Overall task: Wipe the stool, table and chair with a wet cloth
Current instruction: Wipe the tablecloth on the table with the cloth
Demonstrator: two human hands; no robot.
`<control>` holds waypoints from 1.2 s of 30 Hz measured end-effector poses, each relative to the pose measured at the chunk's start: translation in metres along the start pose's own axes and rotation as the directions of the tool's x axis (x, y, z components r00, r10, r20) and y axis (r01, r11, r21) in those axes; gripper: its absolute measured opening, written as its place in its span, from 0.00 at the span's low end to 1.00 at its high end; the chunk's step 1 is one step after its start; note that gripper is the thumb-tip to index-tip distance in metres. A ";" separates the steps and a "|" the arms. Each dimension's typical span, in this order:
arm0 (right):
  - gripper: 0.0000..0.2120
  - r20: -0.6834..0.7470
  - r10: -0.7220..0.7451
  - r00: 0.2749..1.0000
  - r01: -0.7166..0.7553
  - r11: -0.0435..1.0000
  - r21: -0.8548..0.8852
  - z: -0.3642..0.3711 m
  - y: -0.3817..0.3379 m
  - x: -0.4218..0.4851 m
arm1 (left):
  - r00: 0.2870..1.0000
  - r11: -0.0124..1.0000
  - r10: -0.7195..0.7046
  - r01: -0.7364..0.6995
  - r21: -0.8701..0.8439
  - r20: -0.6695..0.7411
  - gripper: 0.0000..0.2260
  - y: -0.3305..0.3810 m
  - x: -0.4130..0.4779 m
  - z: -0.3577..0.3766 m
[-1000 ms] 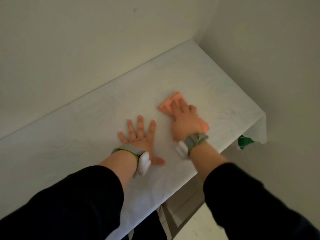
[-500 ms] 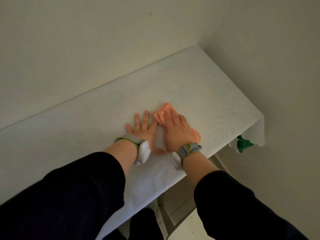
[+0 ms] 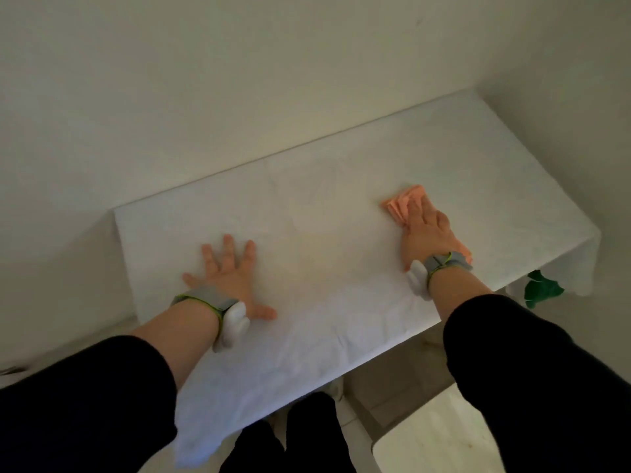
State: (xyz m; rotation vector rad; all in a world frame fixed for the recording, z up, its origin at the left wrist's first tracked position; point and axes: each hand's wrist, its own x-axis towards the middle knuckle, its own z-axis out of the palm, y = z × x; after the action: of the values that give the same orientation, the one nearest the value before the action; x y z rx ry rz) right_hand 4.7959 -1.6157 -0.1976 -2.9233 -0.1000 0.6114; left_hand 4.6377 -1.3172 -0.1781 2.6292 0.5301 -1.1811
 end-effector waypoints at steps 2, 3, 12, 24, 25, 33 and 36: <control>0.28 0.003 0.073 0.997 -0.073 0.997 0.021 0.004 -0.013 -0.002 | 1.000 0.999 0.020 -0.020 -0.034 0.004 0.61 -0.006 -0.002 0.003; 0.28 -0.001 0.099 0.995 -0.099 0.995 0.035 0.007 -0.022 -0.006 | 0.999 0.998 0.034 -0.033 -0.047 0.009 0.62 -0.007 -0.001 0.004; 0.28 0.091 -0.251 0.964 0.242 0.965 0.098 0.079 -0.140 -0.128 | 0.999 0.997 0.027 -0.029 -0.066 -0.025 0.65 -0.001 0.014 0.012; 0.49 0.087 0.063 0.994 -0.061 0.998 -0.025 0.044 -0.096 -0.130 | 0.998 0.999 0.032 -0.033 -0.018 -0.047 0.65 0.000 0.015 0.012; 0.42 0.044 -0.043 0.998 0.043 0.999 -0.016 0.061 -0.107 -0.143 | 0.999 0.999 0.028 -0.029 -0.015 -0.046 0.64 0.000 0.016 0.012; 0.60 0.086 -0.145 0.986 0.142 0.989 0.039 0.072 -0.101 -0.157 | 0.997 0.998 0.060 -0.060 0.002 -0.042 0.61 -0.002 0.015 0.005; 0.63 0.128 0.015 0.992 -0.022 0.999 0.049 0.053 -0.096 -0.142 | 0.990 0.989 0.129 -0.125 0.075 -0.061 0.58 -0.013 0.004 -0.007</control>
State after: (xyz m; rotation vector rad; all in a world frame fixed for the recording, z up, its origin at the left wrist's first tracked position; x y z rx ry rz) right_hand 4.6411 -1.5277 -0.1741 -2.8384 -0.0709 0.7915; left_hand 4.6398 -1.3017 -0.1773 2.7243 0.3316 -1.0975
